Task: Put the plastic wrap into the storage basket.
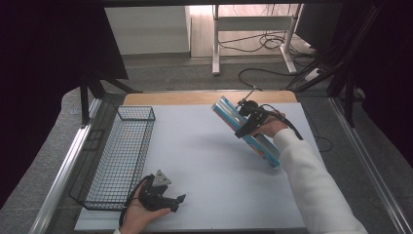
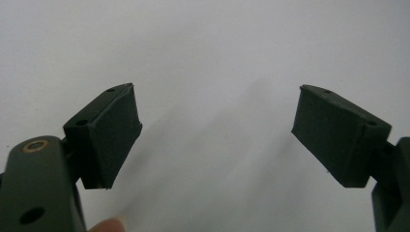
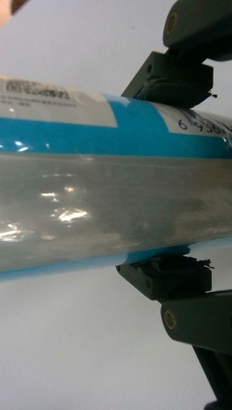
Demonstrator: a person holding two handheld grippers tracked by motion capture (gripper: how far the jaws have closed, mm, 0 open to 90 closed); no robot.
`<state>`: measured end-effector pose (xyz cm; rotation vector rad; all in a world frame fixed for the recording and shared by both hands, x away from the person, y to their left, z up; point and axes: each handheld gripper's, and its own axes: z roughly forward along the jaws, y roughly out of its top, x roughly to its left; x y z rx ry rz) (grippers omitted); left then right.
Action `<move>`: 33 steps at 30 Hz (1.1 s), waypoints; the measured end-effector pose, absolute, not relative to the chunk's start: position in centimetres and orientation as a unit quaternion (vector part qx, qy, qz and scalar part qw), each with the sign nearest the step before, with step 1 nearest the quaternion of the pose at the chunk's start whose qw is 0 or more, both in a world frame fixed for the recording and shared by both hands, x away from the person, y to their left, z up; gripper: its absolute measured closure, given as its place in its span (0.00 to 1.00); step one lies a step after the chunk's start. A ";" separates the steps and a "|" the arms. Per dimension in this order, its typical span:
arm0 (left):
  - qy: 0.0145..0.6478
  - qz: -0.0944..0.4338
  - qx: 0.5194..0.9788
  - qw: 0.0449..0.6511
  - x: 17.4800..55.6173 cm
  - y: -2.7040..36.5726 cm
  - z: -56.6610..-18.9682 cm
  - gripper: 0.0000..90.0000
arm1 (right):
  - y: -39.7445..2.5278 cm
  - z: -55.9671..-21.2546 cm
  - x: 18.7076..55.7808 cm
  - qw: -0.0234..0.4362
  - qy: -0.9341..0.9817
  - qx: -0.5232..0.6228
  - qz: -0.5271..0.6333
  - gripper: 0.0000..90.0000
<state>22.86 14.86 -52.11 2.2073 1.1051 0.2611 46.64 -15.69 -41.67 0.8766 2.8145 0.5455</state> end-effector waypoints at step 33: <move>0.424 0.102 0.837 0.331 22.9 15.0 -51.9 0.18 | -13.9 -38.1 43.4 -0.046 0.862 0.326 0.386 0.36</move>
